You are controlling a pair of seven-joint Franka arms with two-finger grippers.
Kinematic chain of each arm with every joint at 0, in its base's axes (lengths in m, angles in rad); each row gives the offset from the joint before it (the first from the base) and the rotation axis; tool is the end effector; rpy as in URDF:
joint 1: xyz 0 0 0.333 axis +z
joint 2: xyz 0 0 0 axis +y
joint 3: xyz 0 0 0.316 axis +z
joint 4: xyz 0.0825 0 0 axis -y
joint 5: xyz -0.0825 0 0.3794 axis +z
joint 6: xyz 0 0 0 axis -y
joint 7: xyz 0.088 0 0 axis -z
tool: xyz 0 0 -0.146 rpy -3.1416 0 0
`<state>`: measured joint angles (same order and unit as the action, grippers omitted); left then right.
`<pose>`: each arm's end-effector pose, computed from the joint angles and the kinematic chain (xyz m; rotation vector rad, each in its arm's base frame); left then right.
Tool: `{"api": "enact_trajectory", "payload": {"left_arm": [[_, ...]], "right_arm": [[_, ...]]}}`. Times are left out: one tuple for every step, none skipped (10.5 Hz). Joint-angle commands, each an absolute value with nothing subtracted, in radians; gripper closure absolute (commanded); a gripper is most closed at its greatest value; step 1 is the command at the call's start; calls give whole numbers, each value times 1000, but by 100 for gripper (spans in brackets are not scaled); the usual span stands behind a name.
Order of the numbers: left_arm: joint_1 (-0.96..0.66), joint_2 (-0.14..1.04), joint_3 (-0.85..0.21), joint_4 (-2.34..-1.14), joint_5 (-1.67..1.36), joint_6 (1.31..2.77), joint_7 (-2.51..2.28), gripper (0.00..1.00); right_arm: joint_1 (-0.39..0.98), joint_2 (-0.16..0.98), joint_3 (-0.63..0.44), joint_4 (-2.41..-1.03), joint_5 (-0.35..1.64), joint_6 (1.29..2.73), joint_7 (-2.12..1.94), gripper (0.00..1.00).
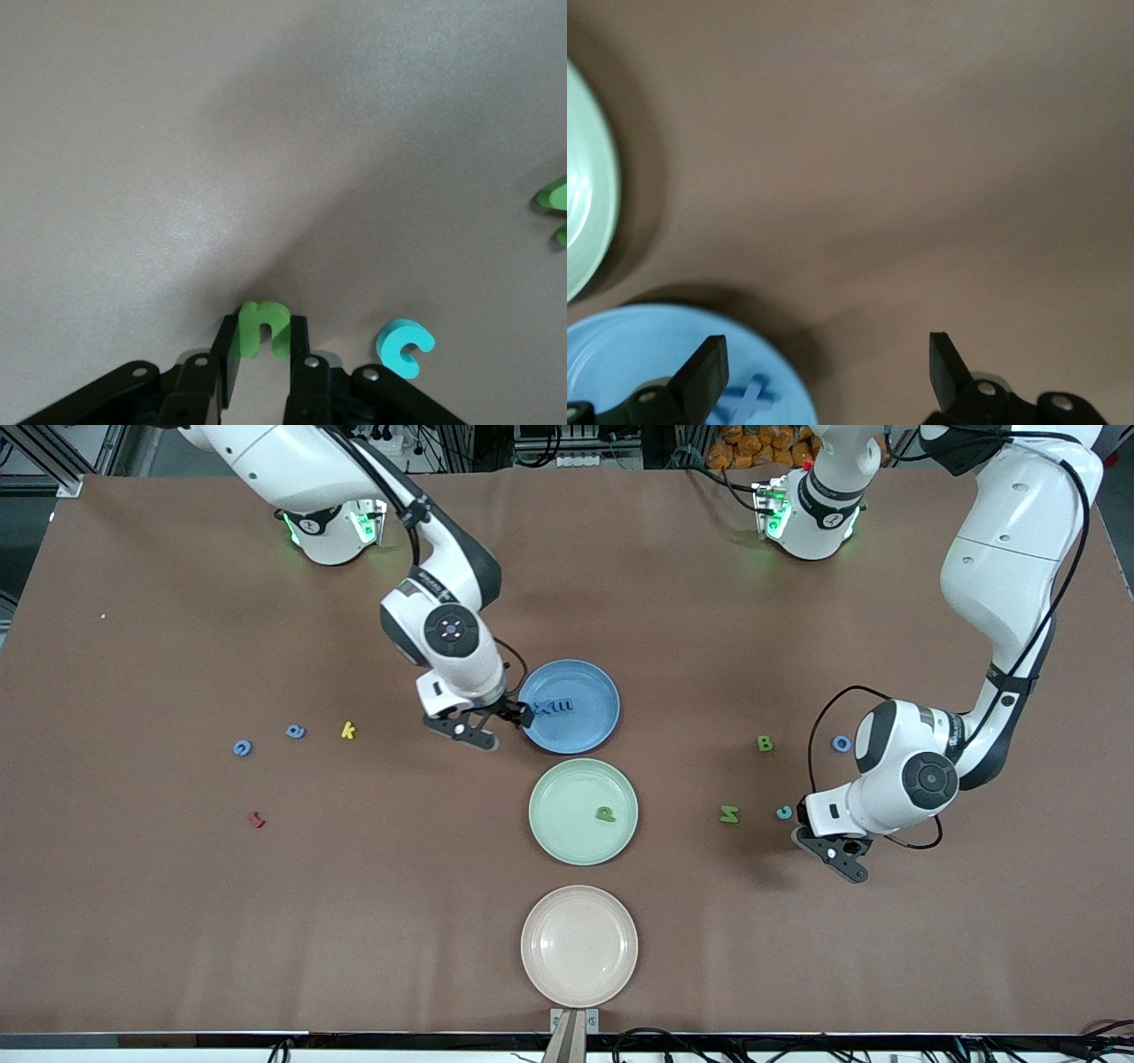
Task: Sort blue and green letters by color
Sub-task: 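Carry the blue x to the blue plate and open the right gripper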
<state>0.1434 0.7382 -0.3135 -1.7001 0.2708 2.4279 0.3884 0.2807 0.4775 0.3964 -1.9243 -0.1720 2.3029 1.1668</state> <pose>0.6684 -0.0930 0.1481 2.9381 -1.0409 0.0613 0.4856 0.3741 0.2176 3.0650 -0.6302 -0.1203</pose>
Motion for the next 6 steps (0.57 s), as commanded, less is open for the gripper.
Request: {"api": "enact_trajectory", "payload": {"left_arm": [[138,703,-316,-1663,262,2398,387,100],[138,693,-322,-1642,255,2369,384,100],[141,689,-360,-1616,252,2335,377,100],[138,677,-374,-1596,250,2304,365,100],[138,664,-406,-1589,250,2278,306,100],[137,661,-423,-1586,252,2263,238,100]], "right_arm": [[106,390,408,-1983,-178,2229,986,0],[39,361,408,-2020,-179,2223,903,0],[-21,339,405,-2037,-179,2220,835,0],[-81,328,405,-2049,-181,2220,792,0],[-133,319,405,-2052,-181,2220,760,0],[-176,311,402,-2056,-187,2221,734,0]]}}
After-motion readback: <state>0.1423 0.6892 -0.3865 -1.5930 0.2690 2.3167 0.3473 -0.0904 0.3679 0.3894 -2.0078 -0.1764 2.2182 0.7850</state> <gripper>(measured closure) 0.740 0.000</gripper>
